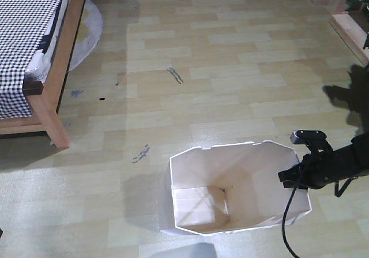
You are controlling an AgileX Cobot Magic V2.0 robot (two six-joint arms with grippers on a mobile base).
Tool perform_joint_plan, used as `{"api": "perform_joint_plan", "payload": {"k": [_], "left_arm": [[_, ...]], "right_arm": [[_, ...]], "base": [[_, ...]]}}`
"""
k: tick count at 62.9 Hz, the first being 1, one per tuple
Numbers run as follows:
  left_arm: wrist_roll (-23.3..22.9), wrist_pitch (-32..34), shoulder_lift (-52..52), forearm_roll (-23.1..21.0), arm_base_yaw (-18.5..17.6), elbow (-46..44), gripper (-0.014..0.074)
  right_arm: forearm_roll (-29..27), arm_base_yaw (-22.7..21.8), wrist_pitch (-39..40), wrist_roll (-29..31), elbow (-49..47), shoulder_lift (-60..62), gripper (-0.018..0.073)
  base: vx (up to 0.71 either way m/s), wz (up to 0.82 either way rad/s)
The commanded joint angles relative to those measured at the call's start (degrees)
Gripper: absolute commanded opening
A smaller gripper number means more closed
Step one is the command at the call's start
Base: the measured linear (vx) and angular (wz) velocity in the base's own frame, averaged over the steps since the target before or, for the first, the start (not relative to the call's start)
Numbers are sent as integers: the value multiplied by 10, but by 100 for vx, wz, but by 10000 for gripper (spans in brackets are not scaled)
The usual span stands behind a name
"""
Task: Move trash bin to bedside with robot
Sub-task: 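Turn the base away from the desk carrying the bin in the right gripper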
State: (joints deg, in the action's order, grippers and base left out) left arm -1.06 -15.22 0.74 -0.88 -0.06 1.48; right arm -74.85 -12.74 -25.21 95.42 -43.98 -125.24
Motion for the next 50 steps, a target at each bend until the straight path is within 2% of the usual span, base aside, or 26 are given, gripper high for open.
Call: {"api": "perform_joint_plan", "payload": {"k": [1,50], "left_arm": [[-3,40,8,-2,-1,11,-6],[-3,40,8,-2,-1,11,-6]], "right_arm": [[-29,-1,-106,-3,-6,36,-5],[-29,-1,-106,-3,-6,36,-5]], "base": [[22,1],[26,-5]]}}
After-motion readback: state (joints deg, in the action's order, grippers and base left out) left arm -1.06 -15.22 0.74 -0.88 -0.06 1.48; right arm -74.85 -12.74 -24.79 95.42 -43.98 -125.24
